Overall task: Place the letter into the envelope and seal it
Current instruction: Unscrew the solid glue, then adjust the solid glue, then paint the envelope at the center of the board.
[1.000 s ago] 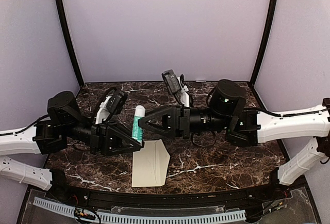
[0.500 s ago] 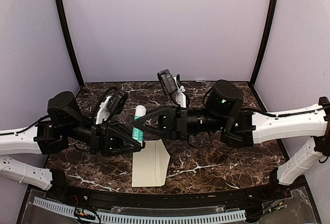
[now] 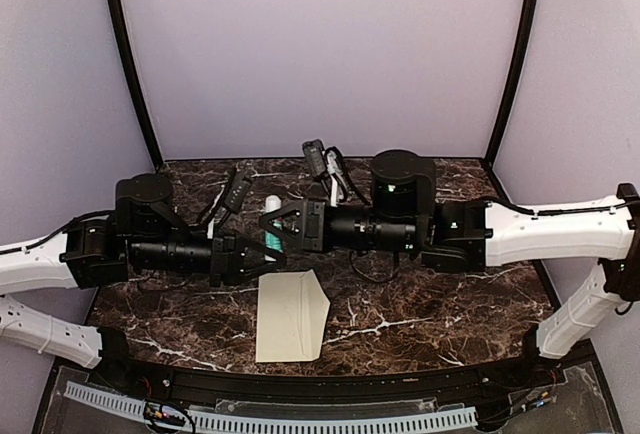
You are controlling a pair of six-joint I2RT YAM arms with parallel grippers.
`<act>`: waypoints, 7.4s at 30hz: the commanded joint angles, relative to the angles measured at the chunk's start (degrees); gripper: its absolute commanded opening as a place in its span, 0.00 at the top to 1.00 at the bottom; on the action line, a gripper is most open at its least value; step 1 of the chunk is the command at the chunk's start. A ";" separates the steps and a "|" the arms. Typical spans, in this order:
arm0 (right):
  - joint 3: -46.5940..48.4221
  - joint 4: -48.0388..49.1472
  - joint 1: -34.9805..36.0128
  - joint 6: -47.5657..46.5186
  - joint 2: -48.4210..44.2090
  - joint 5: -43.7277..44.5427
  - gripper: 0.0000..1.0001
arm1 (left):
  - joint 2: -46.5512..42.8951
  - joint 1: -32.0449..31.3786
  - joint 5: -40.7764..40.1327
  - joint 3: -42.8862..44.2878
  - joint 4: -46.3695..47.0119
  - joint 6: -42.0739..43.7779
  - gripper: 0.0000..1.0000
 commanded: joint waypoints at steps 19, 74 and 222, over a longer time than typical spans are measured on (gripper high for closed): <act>8.88 -18.78 2.04 17.02 9.44 19.35 0.60 | 8.77 0.38 -13.91 2.41 -3.96 0.73 1.00; -7.83 13.09 0.84 -1.53 -5.95 -7.88 0.95 | -0.73 2.52 14.29 -3.69 12.01 -3.19 1.00; -27.48 -13.12 -0.33 19.69 -10.79 11.04 0.21 | -7.87 6.05 4.30 -18.44 -9.72 -26.17 1.00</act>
